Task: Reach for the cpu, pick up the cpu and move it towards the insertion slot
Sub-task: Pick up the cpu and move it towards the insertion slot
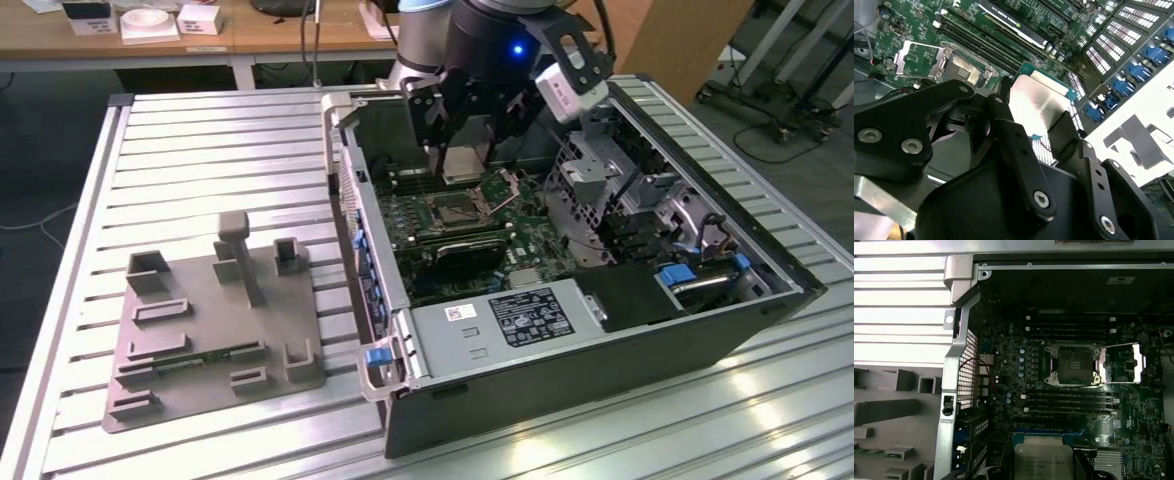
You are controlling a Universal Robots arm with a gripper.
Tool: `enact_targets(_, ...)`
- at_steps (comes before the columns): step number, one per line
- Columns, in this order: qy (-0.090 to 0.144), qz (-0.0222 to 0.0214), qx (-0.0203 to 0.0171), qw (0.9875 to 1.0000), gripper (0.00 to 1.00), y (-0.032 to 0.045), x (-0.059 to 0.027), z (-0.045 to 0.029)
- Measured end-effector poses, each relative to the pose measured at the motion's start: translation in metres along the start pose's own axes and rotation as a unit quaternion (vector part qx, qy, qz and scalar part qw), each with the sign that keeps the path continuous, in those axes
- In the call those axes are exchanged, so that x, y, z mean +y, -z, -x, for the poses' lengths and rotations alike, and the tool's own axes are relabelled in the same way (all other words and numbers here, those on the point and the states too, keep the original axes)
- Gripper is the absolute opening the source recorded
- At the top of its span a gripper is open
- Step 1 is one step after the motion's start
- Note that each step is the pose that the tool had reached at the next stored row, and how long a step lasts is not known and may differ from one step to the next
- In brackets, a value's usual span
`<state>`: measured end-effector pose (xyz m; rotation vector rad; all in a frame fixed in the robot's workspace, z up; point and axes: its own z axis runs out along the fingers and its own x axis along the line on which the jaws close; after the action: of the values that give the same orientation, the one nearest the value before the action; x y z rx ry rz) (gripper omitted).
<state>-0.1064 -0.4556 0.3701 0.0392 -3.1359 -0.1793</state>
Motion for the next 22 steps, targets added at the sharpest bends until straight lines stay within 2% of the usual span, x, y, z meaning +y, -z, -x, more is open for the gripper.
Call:
enact_targets(11,0.000,0.0008,0.0000,1.0000,0.55,-0.0004,-0.0003,0.0081)
enact_targets(22,0.000,0.0011,0.0000,1.0000,0.55,-0.0010,-0.0004,0.0122)
